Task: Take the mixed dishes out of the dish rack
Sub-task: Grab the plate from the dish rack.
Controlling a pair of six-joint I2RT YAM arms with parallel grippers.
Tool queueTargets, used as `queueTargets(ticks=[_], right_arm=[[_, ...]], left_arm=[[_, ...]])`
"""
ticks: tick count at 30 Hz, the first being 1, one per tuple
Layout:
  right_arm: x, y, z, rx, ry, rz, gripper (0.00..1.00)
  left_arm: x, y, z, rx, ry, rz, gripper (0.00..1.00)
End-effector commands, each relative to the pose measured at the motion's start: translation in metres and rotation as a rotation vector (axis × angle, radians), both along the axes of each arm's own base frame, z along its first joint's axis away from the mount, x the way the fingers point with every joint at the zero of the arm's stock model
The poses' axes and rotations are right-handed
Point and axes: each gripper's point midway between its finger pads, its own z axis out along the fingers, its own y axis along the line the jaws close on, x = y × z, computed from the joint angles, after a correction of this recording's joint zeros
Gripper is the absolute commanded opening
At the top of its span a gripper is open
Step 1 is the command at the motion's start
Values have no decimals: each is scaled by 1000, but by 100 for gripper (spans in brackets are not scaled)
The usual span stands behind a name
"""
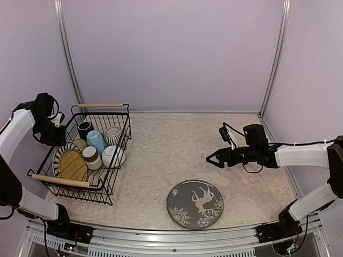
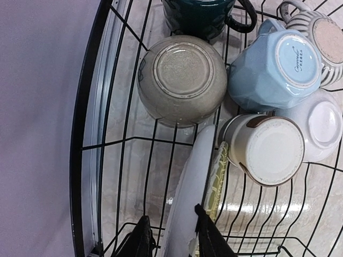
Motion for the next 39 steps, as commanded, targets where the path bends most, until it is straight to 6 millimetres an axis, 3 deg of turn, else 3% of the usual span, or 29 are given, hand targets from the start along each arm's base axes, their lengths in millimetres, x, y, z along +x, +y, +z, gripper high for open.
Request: queueTargets(ticks=[1, 17, 30, 39], right_arm=[[-3, 0, -4, 5, 10, 4, 81], [-2, 3, -2, 17, 4, 20, 81], [0, 4, -2, 21, 0, 20, 81], [-1, 4, -3, 22, 0, 16, 81]], left_arm=[[-6, 5, -17, 21, 63, -6, 25], [-6, 2, -28, 9, 89, -18, 16], [-14, -7, -9, 86, 101, -28, 1], [-15, 0, 17, 166, 33, -1, 0]])
